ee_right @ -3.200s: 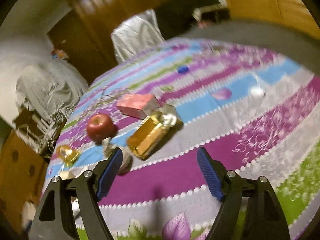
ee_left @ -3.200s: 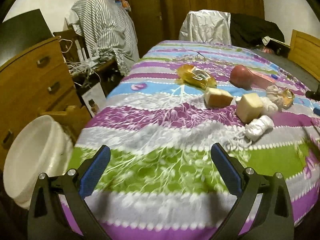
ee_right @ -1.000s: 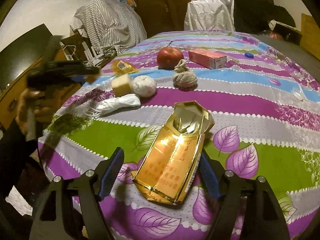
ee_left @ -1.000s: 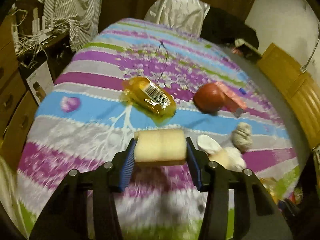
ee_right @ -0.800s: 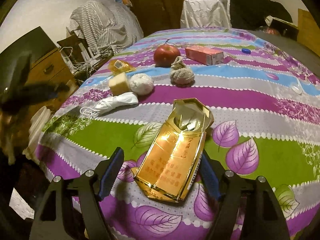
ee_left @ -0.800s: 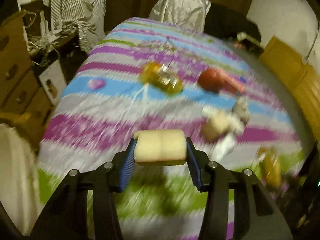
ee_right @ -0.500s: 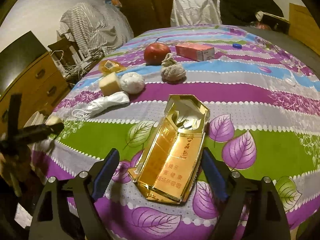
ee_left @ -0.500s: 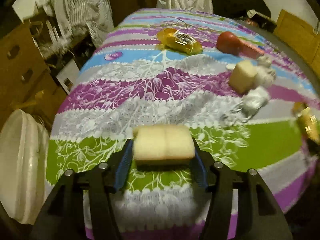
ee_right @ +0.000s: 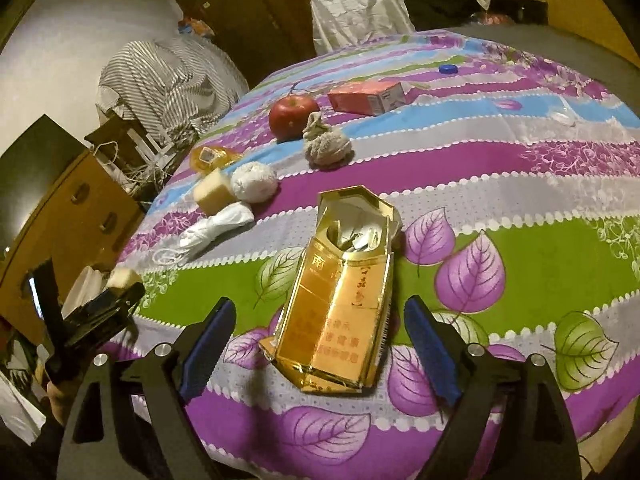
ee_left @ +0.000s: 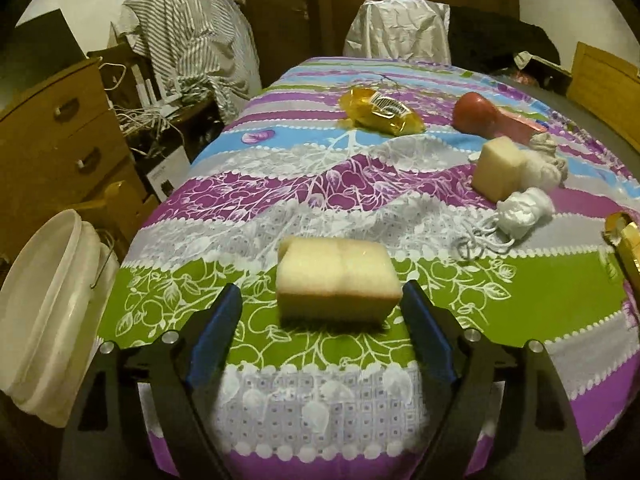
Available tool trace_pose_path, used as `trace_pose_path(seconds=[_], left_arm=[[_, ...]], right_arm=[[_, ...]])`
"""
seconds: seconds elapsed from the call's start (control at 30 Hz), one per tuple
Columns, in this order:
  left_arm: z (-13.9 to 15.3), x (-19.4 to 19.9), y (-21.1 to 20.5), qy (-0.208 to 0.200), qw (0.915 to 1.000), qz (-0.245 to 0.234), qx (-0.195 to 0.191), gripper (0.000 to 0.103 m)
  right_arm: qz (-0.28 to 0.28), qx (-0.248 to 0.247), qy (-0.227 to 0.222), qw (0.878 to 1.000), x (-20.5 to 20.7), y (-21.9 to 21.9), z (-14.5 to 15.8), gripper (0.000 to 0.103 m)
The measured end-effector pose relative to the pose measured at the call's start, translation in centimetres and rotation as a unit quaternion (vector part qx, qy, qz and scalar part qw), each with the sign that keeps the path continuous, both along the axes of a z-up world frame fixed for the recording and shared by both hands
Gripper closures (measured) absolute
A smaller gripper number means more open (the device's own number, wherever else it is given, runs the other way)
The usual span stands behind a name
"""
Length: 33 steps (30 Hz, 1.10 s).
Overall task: Collect trash
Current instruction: 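Carry the foam block and gold box in both tools over the white bucket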
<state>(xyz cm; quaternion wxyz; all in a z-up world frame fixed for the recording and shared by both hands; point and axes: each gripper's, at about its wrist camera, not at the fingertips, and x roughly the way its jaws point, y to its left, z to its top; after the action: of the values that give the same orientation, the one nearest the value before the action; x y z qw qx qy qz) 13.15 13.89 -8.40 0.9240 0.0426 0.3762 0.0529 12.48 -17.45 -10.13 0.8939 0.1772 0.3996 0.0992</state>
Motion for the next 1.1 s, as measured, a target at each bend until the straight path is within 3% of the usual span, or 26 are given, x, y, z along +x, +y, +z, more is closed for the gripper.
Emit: trace_pose_path(seconds=[0.1, 0.27, 0.7, 1.1], left_arm=[[-0.1, -0.2, -0.5, -0.007, 0.9998, 0.013, 0.015, 0.05], [0.0, -0.4, -0.3, -0.012, 0.9998, 0.019, 0.002, 0.058], [3.1, -2.2, 1.2, -0.005, 0.9983, 0.05, -0.029, 0.059], [6.0, -5.1, 3.2, -0.023, 0.9958, 0.088, -0.008, 0.059]], right_arm=[[-0.002, -0.025, 0.002, 1.0, 0.3, 0.8, 0.0, 0.043], [0.001, -0.049, -0.012, 0.999, 0.1, 1.3, 0.1, 0.055], [0.064, -0.067, -0.067, 0.993, -2.6, 4.6, 3.4, 0.057], [0.168, -0.081, -0.078, 0.979, -4.2, 11.8, 5.1, 0.057]])
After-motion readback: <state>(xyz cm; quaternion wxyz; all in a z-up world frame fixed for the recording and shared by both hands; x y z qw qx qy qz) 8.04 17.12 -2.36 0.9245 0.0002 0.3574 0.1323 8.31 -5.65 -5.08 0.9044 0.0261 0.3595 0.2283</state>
